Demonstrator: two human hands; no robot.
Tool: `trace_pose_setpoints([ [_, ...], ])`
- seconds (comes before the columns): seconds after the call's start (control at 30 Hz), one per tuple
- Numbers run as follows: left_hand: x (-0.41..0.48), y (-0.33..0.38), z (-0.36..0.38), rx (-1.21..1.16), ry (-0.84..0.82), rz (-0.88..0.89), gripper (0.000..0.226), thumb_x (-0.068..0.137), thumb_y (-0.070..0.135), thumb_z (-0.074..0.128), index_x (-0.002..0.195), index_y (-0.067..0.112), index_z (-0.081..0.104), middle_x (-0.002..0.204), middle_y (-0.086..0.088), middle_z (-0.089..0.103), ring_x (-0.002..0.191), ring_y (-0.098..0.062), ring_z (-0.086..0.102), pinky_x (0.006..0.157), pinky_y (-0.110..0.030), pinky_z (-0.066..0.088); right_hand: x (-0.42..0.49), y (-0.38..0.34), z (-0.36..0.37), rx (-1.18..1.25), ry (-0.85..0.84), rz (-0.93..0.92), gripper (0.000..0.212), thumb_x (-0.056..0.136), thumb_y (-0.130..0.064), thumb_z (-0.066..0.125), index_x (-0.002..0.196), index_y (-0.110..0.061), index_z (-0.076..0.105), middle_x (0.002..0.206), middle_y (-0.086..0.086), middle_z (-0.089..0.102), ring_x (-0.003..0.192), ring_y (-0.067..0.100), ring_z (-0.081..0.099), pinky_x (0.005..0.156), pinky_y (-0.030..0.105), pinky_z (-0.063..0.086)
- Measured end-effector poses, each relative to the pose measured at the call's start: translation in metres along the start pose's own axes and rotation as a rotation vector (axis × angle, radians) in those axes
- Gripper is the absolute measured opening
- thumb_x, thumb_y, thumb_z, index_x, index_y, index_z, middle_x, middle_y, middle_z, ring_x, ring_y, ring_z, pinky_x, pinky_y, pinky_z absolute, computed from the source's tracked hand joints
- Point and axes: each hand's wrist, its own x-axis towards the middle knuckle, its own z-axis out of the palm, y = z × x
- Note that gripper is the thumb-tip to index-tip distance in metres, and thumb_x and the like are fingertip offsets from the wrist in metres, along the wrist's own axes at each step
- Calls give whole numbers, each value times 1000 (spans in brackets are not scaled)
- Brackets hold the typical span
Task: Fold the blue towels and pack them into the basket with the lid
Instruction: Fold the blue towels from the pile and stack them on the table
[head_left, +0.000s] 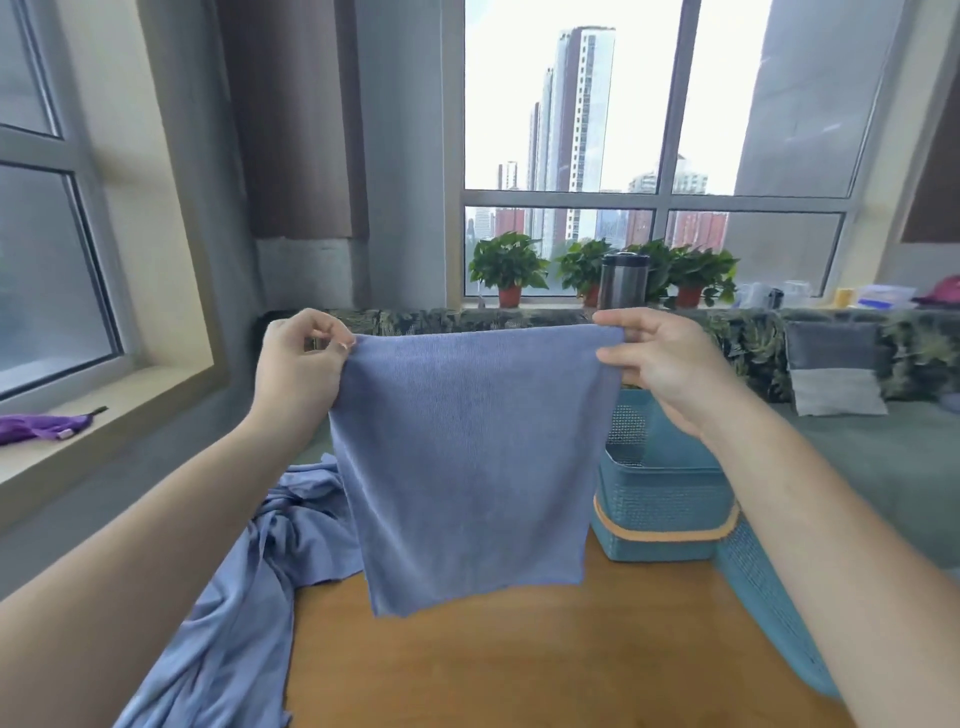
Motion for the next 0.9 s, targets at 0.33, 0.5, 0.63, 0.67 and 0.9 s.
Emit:
trace_pose_setpoints([
  [0.33, 13, -48, 26, -86, -232, -388, 25, 75, 5, 82, 81, 18, 62, 82, -3, 69, 71, -15, 58, 69, -29, 44, 22, 57, 12, -136, 119, 219, 30, 84, 11, 64, 91, -17, 75, 104, 3, 67, 111, 21, 63, 98, 44, 55],
  [0.5, 20, -72, 43, 195, -361, -284, 34, 70, -8, 78, 90, 18, 68, 89, 1, 68, 79, -19, 61, 76, -35, 53, 48, 91, 26, -290, 26, 222, 38, 74, 8, 70, 87, -27, 76, 109, -1, 71, 110, 19, 62, 96, 33, 51],
  [0.63, 39, -85, 54, 365, -327, -94, 24, 80, 1, 74, 92, 22, 71, 85, 5, 69, 83, -20, 64, 69, -28, 47, 70, 101, 33, -482, 37, 87, 31, 83, 3, 68, 88, -28, 73, 98, -8, 70, 96, 12, 63, 73, 20, 47],
  [0.67, 46, -86, 54, 375, -305, -56, 20, 82, 4, 72, 90, 23, 72, 84, 4, 70, 83, -20, 64, 69, -28, 47, 75, 99, 35, -530, 57, 48, 30, 86, 2, 65, 85, -27, 73, 92, -10, 69, 89, 12, 62, 64, 17, 44],
  [0.9, 46, -82, 42, 224, -239, 14, 13, 92, 13, 68, 87, 25, 68, 72, 5, 66, 60, -9, 47, 56, -21, 38, 68, 93, 27, -496, 141, -191, 18, 98, -8, 57, 102, -23, 65, 92, -9, 64, 69, -1, 52, 61, 12, 37],
])
